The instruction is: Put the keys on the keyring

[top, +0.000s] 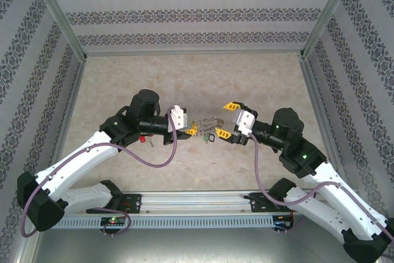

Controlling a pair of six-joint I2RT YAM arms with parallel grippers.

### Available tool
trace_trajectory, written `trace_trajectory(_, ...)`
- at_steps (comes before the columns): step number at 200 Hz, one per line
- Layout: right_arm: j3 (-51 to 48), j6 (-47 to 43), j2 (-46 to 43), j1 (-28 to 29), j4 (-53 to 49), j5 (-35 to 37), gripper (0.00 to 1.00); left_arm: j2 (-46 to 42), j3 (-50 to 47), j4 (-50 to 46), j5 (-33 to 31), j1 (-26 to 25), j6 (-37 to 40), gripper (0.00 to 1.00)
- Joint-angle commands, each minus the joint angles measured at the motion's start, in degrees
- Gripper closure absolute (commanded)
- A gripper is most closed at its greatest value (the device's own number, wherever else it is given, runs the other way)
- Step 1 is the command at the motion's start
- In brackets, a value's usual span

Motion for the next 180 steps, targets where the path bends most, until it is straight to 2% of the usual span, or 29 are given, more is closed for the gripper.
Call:
trace_trajectory(1,2.01,-4.80,0.88,3.03,0.07,1.08,0.32,-0.34,-0.16,4.33,0.27,0.43,-0.83,1.00)
trace_trajectory(41,5.01,-12.01,5.80,7.91,-1.62,6.03,0.33,-0.42,-0.88,4.70,-0.12,0.45,-1.20,1.00)
trace_trajectory(69,5.40,-10.97,7.87,8.64,2.51,11.22,0.36,-0.85,-1.14,4.53,0.06,0.45,-1.47,1.00)
trace_trajectory(117,3.31,-8.53,6.45,8.40,7.99,16.17,0.39,-1.48,-3.18,7.38,0.14,1.62,-3.08,1.00)
trace_trajectory(180,1.96,-3.17,5.05,5.42,8.19,14.84,0.41,-1.31,-4.19,10.57,1.29,2.97,-4.70,1.00)
